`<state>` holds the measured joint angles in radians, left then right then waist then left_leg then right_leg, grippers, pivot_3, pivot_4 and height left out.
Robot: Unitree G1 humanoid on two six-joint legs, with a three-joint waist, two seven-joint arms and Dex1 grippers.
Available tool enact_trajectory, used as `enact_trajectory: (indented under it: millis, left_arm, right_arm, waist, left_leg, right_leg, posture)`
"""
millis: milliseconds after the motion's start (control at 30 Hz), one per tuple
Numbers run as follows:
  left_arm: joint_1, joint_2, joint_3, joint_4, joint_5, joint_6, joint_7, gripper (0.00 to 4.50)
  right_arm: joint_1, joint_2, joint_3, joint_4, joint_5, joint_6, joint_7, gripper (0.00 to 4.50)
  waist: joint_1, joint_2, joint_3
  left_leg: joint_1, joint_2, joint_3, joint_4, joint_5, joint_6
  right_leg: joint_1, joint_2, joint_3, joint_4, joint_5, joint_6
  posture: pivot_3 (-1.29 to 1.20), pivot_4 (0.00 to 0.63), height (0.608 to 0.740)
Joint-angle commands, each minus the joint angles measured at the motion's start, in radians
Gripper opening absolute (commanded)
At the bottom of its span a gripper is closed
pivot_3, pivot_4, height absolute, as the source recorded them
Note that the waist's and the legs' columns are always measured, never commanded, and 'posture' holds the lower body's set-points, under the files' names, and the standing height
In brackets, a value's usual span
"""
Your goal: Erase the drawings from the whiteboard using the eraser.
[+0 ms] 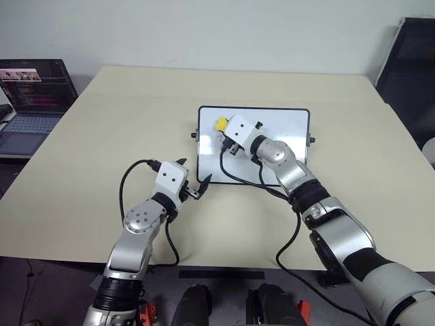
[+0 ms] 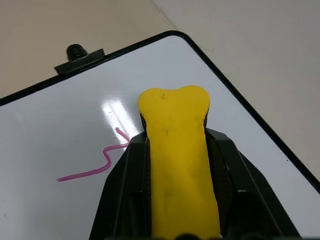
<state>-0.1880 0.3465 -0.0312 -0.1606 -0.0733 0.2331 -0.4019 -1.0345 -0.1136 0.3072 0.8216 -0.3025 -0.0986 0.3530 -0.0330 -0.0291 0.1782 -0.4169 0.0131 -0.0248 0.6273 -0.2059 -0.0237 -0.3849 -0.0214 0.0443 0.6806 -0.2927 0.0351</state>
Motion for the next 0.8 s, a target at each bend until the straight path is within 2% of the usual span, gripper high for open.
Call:
enact_trajectory:
  millis: [33,533,633,800]
  left_arm:
    - [-0.01,-0.001,0.016,-0.057,-0.005,-0.007,0.01,4.5]
    - [0.025,-0.003,0.037,-0.084,-0.002,0.001,0.041,4.5]
    - [0.02,-0.001,0.034,-0.073,-0.004,-0.005,0.037,4.5]
    - [-0.008,-0.004,0.02,-0.04,-0.005,-0.018,0.02,4.5]
  right_arm:
    - [0.024,-0.029,0.059,-0.06,-0.058,0.015,0.05,1.18]
    - [0.224,-0.105,0.118,-0.329,-0.085,0.135,0.192,1.18]
    - [0.244,-0.113,0.094,-0.373,-0.072,0.154,0.183,1.18]
    - [0.213,-0.103,0.016,-0.381,-0.036,0.138,0.087,1.18]
  waist:
    - [0.0,0.0,0.0]
    - [0.003,0.0,0.0]
    - [0.003,0.0,0.0]
    - [0.004,0.0,0.0]
  left_leg:
    - [0.0,0.0,0.0,0.0,0.0,0.0]
    - [0.002,0.0,-0.002,0.002,0.0,0.0]
    - [0.002,0.0,-0.002,0.002,0.0,0.0]
    - [0.002,-0.001,-0.002,0.002,0.0,0.0]
  right_leg:
    - [0.0,0.0,0.0,0.0,0.0,0.0]
    - [0.003,-0.001,-0.001,0.001,0.0,0.0]
    - [0.003,0.0,-0.001,0.0,0.0,0.0]
    - [0.003,0.0,-0.002,0.0,0.0,0.0]
  posture:
    - [0.0,0.15,0.74]
    - [0.0,0.15,0.74]
    - [0.0,0.15,0.74]
    - [0.0,0.15,0.74]
